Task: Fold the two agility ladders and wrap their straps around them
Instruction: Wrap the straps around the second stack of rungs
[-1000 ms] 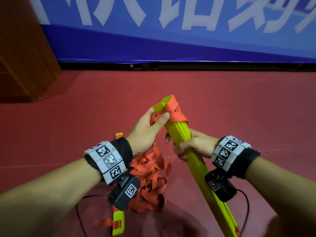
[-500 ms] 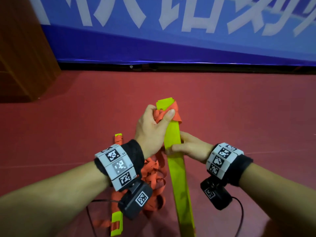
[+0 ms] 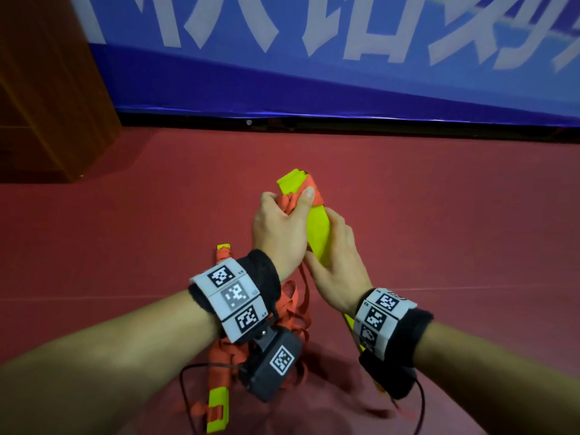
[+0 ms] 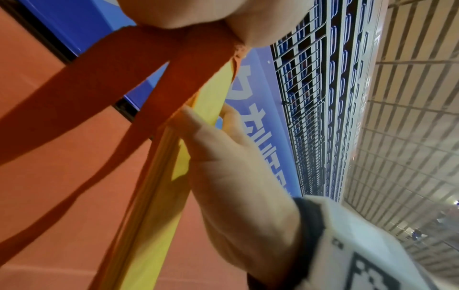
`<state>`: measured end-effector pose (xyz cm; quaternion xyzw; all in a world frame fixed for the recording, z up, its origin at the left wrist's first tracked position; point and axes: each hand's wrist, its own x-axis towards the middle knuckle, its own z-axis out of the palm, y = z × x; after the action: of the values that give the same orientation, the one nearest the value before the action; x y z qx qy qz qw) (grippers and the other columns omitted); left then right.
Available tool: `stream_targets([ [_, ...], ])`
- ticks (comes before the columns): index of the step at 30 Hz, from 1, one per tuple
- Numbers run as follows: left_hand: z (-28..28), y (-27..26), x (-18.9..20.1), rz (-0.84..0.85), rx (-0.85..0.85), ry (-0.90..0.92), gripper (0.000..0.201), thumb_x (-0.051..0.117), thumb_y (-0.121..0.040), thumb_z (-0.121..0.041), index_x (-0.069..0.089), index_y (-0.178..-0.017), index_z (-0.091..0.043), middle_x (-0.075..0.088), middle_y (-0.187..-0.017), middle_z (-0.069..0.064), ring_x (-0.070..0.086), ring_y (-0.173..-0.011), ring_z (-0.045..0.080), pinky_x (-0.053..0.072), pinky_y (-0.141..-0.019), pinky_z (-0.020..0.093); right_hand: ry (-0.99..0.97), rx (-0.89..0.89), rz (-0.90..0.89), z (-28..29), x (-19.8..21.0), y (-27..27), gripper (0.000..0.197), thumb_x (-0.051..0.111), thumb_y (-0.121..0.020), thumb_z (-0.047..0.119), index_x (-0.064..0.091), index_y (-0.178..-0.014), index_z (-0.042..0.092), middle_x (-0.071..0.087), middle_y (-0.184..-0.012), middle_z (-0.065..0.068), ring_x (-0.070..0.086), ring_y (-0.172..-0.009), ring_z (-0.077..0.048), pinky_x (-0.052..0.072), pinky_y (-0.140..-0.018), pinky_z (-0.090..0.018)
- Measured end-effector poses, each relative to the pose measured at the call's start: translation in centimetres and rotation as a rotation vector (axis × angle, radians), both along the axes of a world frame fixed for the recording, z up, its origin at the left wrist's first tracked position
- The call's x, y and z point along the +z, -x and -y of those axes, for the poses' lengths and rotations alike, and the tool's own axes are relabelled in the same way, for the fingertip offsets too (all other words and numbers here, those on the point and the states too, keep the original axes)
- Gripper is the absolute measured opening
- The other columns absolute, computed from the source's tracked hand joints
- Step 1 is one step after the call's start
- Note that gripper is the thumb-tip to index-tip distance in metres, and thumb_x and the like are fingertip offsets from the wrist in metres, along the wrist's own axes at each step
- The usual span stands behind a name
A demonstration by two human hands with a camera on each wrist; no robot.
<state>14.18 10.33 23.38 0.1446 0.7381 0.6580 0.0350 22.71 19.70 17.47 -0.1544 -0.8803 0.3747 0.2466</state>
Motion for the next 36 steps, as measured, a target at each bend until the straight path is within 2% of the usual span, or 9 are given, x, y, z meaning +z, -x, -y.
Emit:
stream_targets([
  [5, 0.9, 0.2, 0.9, -0.131, -0.086, 0.064, 0.039, 0.073, -0.088, -0.049, 0.048, -0.081, -0.019, 0.051, -0.071, -0.009, 0.053, -0.067, 0.010, 0.039, -0.063, 0.024, -0.060, 0.066, -0.006, -0.8, 0.9, -0.1, 0.062, 0.056, -0.094, 0.040, 0.017, -0.142, 0.034, 0.059, -0.097, 0.004, 0.058, -0.075, -0.017, 0.038, -0.068, -0.031],
  [10, 2.3, 1.3, 1.6, -0.399, -0.176, 0.244, 0.047, 0.078, -0.075, -0.063, 0.058, -0.090, -0.023, 0.073, -0.088, -0.008, 0.068, -0.083, 0.014, 0.053, -0.078, 0.035, 0.049, 0.138, -0.018, -1.5, 1.6, 0.2, 0.057, 0.052, -0.091, 0.040, 0.020, -0.138, 0.034, 0.055, -0.076, 0.006, 0.058, -0.067, -0.013, 0.048, -0.069, -0.041],
  [13, 2.9, 2.0, 2.2, -0.431, -0.206, 0.401, 0.060, 0.062, -0.071, -0.082, 0.066, -0.091, -0.025, 0.072, -0.077, -0.008, 0.068, -0.078, 0.014, 0.053, -0.077, 0.037, 0.084, 0.123, -0.002, -1.7, 1.5, 0.4, 0.054, 0.051, -0.088, 0.040, 0.023, -0.134, 0.033, 0.055, -0.073, 0.002, 0.057, -0.063, -0.015, 0.049, -0.066, -0.043],
  [19, 3.7, 2.1, 2.2, -0.431, -0.268, 0.327, 0.059, 0.056, -0.098, -0.054, 0.059, -0.063, -0.006, 0.062, -0.051, 0.006, 0.058, -0.049, 0.011, 0.043, -0.057, 0.032, 0.110, -0.014, 0.010, -2.0, 1.9, 0.5, 0.048, 0.061, -0.096, 0.053, 0.029, -0.128, 0.037, 0.057, -0.065, 0.006, 0.058, -0.056, -0.017, 0.051, -0.063, -0.042],
  [24, 3.7, 2.0, 1.9, -0.320, -0.295, 0.220, 0.042, 0.060, -0.101, -0.040, 0.068, -0.072, -0.010, 0.060, -0.049, -0.006, 0.049, -0.041, 0.006, 0.048, -0.052, 0.033, -0.053, -0.090, 0.100, -2.6, 2.7, 0.5, 0.059, 0.057, -0.096, 0.055, 0.025, -0.139, 0.031, 0.060, -0.074, 0.007, 0.061, -0.067, -0.022, 0.044, -0.062, -0.037],
  [27, 3.8, 1.8, 1.9, -0.450, -0.198, 0.223, 0.032, 0.069, -0.095, -0.039, 0.061, -0.075, -0.015, 0.056, -0.049, -0.005, 0.053, -0.044, 0.013, 0.045, -0.049, 0.031, -0.135, -0.133, 0.153, -2.9, 2.6, 0.6, 0.058, 0.054, -0.096, 0.058, 0.022, -0.138, 0.034, 0.059, -0.080, 0.005, 0.064, -0.081, -0.035, 0.044, -0.068, -0.039],
  [30, 3.7, 1.5, 2.0, -0.510, -0.229, 0.283, 0.030, 0.070, -0.093, -0.041, 0.056, -0.075, -0.022, 0.058, -0.058, -0.013, 0.055, -0.057, 0.002, 0.039, -0.056, 0.023, -0.197, -0.158, 0.211, -3.2, 2.6, 0.5, 0.058, 0.051, -0.097, 0.059, 0.022, -0.141, 0.034, 0.066, -0.096, -0.006, 0.065, -0.095, -0.041, 0.046, -0.071, -0.041],
  [33, 3.1, 2.0, 1.8, -0.304, -0.357, 0.250, 0.030, 0.067, -0.096, -0.034, 0.058, -0.074, -0.017, 0.046, -0.045, -0.013, 0.038, -0.042, 0.003, 0.028, -0.049, 0.021, -0.271, -0.166, 0.277, -3.2, 2.6, 0.3, 0.059, 0.049, -0.099, 0.056, 0.025, -0.146, 0.030, 0.069, -0.106, -0.012, 0.065, -0.097, -0.042, 0.043, -0.069, -0.040],
  [36, 2.6, 2.0, 1.9, -0.049, -0.475, 0.196, 0.030, 0.062, -0.100, -0.027, 0.054, -0.073, -0.018, 0.059, -0.056, -0.009, 0.060, -0.057, 0.009, 0.035, -0.052, 0.026, -0.348, -0.160, 0.309, -3.4, 2.4, 0.2, 0.058, 0.050, -0.099, 0.051, 0.021, -0.145, 0.030, 0.067, -0.104, -0.011, 0.065, -0.094, -0.041, 0.044, -0.067, -0.041],
])
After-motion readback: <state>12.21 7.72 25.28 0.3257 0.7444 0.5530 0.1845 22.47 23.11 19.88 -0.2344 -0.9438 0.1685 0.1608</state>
